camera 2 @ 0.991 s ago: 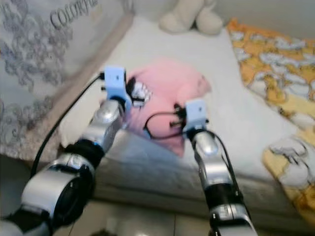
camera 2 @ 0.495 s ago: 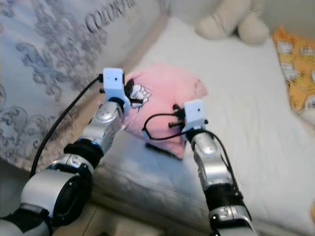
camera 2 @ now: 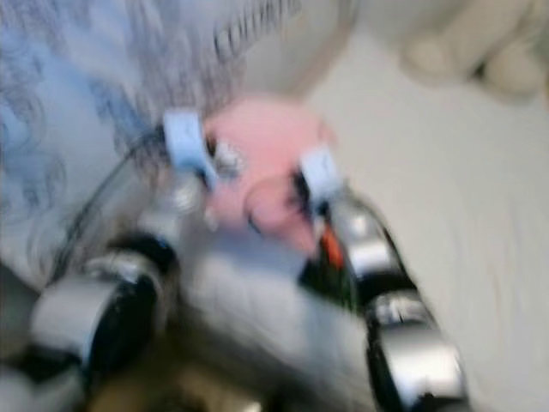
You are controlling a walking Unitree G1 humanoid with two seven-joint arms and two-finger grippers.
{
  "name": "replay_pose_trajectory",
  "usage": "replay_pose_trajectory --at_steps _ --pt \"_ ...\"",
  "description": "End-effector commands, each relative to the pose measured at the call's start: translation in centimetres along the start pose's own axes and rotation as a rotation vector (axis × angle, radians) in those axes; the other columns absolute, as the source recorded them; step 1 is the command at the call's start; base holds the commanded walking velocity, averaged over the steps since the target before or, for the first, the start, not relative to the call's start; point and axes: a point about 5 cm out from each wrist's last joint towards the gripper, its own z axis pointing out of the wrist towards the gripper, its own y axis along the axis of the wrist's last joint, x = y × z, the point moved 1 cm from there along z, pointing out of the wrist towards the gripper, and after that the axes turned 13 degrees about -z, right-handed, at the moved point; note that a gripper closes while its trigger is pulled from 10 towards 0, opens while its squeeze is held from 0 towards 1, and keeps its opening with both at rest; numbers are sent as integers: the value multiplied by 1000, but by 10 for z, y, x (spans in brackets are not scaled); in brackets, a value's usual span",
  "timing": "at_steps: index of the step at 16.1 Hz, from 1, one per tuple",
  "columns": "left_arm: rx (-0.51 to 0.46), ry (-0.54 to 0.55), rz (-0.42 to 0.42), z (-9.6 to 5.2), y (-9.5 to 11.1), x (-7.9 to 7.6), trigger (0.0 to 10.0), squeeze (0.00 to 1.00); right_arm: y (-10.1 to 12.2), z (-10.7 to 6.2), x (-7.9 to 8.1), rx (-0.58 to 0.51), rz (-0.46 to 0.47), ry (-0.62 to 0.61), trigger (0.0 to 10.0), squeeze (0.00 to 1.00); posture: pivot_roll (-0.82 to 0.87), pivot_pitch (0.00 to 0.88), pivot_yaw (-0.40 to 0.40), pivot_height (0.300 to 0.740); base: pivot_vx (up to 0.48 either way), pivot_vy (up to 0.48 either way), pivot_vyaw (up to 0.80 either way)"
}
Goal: Clean up the room
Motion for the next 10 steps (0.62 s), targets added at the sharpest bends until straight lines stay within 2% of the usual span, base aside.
replay_pose_trajectory --at_steps 1,2,4,7,8,9,10 --pt "6 72 -50 1 1 10 10000 0 -16 -3 1 77 -95 6 10000 0 -54 102 -70 740 0 0 0" --pt "33 67 -61 -1 -6 6 10000 0 -23 -4 1 113 -122 5 10000 0 -58 113 -74 740 0 0 0" --pt "54 59 -67 -2 -11 0 10000 0 -31 -5 1 149 -82 -6 10000 0 -68 125 -72 740 0 0 0" --pt "51 44 -13 -1 -9 -2 10000 0 -34 -4 4 157 -34 -29 10000 0 -79 136 -71 740 0 0 0" --pt "31 20 33 1 -2 -4 10000 0 -33 -3 6 152 22 -50 10000 0 -84 136 -67 740 0 0 0" --pt "-29 -51 142 6 18 -11 10000 0 -27 1 10 132 171 -90 10000 0 -85 136 -67 740 0 0 0" --pt "-51 -70 182 7 25 -13 10000 0 -25 3 13 124 224 -90 10000 0 -85 136 -69 740 0 0 0"
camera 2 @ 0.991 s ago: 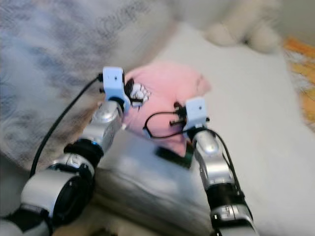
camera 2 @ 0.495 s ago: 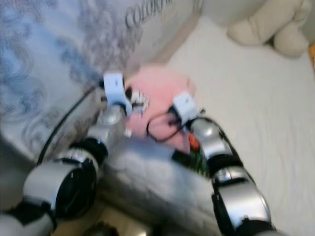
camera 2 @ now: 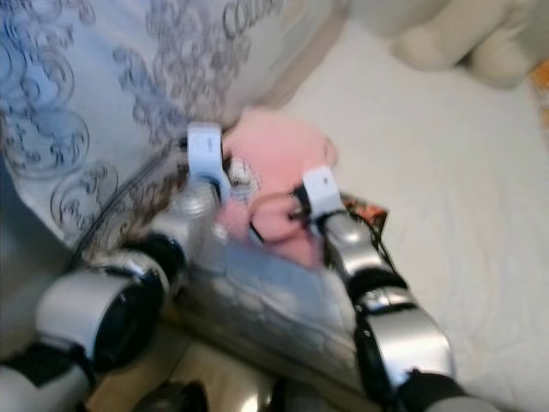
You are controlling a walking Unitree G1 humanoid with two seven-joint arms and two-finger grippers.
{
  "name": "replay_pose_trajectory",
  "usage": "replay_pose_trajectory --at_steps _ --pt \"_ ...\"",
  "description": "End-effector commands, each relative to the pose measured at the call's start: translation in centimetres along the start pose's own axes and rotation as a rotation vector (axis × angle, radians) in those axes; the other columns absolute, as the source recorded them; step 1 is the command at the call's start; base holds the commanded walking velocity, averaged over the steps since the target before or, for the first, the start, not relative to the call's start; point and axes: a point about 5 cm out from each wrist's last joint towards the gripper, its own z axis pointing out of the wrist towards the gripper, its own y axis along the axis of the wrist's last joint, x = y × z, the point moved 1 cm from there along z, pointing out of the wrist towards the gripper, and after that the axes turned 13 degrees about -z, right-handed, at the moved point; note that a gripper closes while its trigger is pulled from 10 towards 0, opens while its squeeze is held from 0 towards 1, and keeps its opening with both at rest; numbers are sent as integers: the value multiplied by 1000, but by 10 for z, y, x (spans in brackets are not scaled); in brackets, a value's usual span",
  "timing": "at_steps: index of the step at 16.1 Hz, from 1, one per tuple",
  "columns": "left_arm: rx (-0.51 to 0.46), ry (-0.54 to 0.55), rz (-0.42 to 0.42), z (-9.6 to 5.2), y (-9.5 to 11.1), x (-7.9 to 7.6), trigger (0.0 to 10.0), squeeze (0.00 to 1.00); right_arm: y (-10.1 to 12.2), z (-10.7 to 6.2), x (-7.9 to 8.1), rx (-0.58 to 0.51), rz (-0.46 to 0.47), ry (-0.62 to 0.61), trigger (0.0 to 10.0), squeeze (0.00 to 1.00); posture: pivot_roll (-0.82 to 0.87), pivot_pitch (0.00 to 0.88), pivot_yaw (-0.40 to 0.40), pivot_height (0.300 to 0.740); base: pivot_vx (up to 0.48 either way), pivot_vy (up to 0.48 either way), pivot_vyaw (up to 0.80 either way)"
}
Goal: Clean up the room
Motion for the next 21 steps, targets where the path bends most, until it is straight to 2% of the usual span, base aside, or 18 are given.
replay_pose_trajectory --at_steps 1,4,7,9,10,11,12,16,20,21 --pt "-92 -33 53 4 24 -5 10000 0 -12 -3 -6 53 81 -34 10000 0 -87 138 -66 740 0 0 0" --pt "-99 -64 88 5 28 -6 10000 0 -8 1 15 44 75 -15 10000 0 -96 150 -67 740 0 0 0" --pt "-75 -58 90 3 20 -3 10000 0 -10 1 20 50 53 -28 10000 0 -109 174 -73 740 0 0 0" --pt "-69 -58 115 3 18 0 10000 0 -10 1 22 53 87 -58 10000 0 -115 183 -77 740 0 0 0" --pt "-81 -60 121 3 21 0 10000 345 -10 1 22 51 115 -64 10000 1000 -114 186 -81 740 0 0 0" --pt "-100 -62 136 4 27 -1 10000 937 -9 2 23 52 136 -74 10000 1000 -112 186 -84 740 0 0 0" --pt "-125 -76 153 5 33 -4 10000 1000 -5 3 25 34 140 -74 10000 1000 -110 186 -85 740 0 0 0" --pt "-131 -69 170 5 34 4 10000 1000 8 6 33 -27 204 -65 10000 1000 -97 182 -88 740 0 0 0" --pt "-244 -98 317 4 53 6 10000 1000 20 4 37 -126 298 -149 10000 1000 -83 176 -92 740 0 0 0" --pt "-257 -111 316 3 55 5 10000 1000 21 3 38 -145 301 -165 10000 1000 -73 171 -88 740 0 0 0"
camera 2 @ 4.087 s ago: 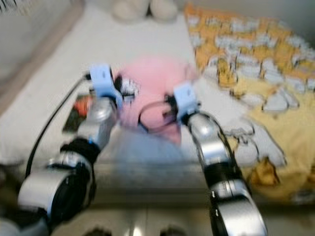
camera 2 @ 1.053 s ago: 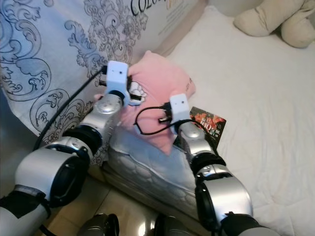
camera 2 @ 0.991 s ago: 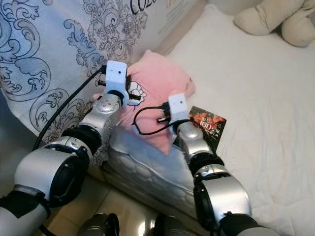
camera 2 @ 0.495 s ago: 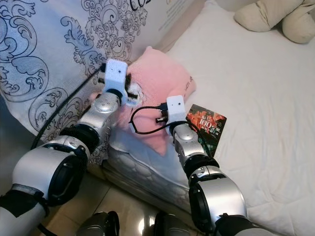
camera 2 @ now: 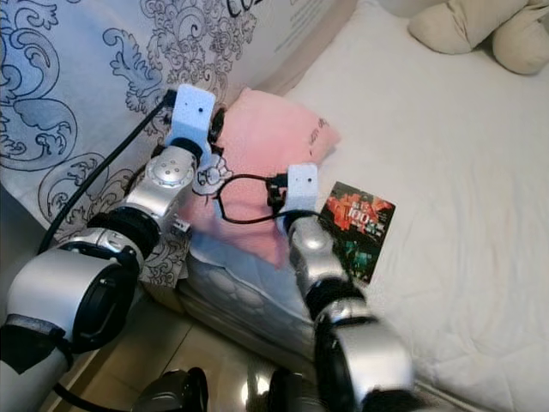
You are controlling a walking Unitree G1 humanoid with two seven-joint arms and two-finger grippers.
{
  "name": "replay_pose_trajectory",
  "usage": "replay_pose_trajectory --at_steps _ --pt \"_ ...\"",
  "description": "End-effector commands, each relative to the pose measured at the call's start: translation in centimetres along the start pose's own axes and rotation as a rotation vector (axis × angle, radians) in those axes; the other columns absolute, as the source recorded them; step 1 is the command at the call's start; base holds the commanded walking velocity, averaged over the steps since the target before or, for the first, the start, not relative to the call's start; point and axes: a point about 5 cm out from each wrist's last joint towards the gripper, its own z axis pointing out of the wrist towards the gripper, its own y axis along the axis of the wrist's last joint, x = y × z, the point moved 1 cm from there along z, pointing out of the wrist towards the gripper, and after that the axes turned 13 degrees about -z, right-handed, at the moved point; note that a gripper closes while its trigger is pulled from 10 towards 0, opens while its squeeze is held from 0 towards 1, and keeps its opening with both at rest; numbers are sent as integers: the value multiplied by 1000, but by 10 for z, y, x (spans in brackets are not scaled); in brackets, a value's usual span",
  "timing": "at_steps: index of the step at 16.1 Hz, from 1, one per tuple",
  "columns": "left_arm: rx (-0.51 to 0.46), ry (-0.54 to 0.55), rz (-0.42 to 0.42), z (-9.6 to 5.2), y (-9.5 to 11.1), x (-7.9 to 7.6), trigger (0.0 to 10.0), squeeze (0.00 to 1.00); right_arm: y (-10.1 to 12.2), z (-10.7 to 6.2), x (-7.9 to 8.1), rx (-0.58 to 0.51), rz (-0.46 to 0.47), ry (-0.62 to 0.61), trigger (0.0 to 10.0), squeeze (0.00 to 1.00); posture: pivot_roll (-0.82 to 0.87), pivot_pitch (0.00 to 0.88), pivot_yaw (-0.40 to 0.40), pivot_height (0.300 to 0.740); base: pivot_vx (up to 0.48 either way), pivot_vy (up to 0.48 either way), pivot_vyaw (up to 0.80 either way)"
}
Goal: Clean up the room
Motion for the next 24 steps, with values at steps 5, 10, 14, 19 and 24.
replay_pose_trajectory --at_steps 5,10,14,19,24 --pt "38 -188 -152 -23 -33 -10 10000 1000 -27 -47 20 2 152 -48 10000 1000 -28 86 -51 740 0 0 0" --pt "-49 -190 -253 -66 -41 -5 10000 0 -4 -99 -38 -132 -12 -190 10000 1000 15 0 -34 740 0 0 0" --pt "-46 -150 -298 -88 -41 4 10000 0 -7 -130 -78 -83 -186 -348 10000 0 25 0 -36 740 0 -86 0" --pt "99 -123 -273 -97 -72 12 10000 0 -20 -138 -97 -9 -240 -467 10000 0 0 0 -5 740 0 -473 0" --pt "146 -153 -285 -98 -83 -1 10000 0 -26 -119 -88 21 -227 -395 10000 0 -21 0 -3 740 0 -469 -609"
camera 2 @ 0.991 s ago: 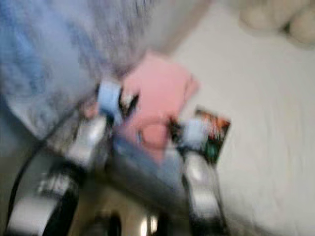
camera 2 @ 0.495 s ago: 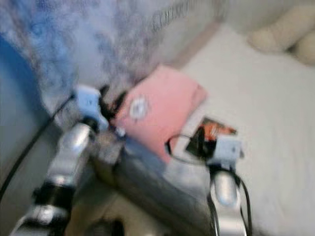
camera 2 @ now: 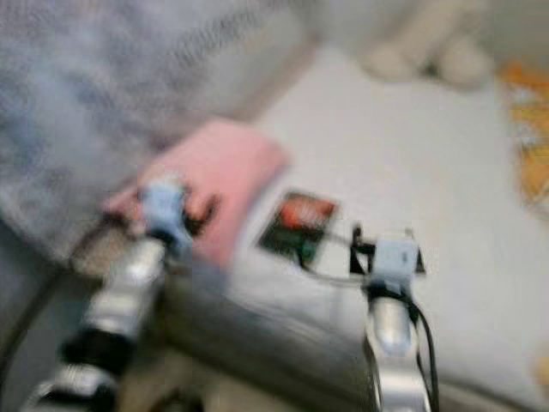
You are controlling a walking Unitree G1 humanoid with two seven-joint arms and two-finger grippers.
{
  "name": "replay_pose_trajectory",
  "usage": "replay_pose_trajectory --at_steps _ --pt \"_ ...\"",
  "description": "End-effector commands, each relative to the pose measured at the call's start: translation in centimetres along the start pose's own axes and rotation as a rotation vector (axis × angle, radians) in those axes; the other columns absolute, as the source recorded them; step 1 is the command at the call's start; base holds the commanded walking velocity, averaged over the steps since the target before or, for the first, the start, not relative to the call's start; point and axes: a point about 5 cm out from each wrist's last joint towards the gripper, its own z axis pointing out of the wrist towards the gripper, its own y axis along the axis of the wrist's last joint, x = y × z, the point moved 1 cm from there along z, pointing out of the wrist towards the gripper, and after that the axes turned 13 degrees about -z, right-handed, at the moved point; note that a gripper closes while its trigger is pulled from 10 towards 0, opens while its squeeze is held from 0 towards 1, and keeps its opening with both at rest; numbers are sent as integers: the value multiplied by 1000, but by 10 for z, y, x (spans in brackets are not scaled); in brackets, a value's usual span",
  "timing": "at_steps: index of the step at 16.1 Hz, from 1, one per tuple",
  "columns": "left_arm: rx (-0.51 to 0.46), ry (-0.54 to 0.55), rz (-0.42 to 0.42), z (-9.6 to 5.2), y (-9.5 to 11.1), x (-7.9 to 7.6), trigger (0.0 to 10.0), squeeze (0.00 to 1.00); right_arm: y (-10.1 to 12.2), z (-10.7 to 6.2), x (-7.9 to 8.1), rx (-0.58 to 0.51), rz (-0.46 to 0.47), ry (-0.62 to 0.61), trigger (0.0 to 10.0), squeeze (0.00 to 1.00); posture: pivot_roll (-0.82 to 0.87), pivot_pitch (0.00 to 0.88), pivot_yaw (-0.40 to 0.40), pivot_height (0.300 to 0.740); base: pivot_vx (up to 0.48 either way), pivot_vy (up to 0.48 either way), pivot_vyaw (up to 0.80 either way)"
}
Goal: Clean up the room
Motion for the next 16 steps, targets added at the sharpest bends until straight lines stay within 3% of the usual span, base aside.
replay_pose_trajectory --at_steps 1,6,12,16 --pt "-20 23 18 -1 7 5 10000 0 2 3 8 3 19 43 10000 0 -23 0 -15 740 0 -469 -494" --pt "-16 37 -2 2 1 2 10000 0 5 10 20 -24 9 139 10000 0 -7 0 -44 740 0 -469 0" --pt "10 -17 -2 3 -3 -6 10000 0 2 8 25 -13 12 150 10000 0 -17 0 -18 740 0 -470 0" --pt "25 21 6 5 -5 2 10000 0 -2 7 25 -10 22 146 10000 0 -24 0 -8 740 0 -469 -734"
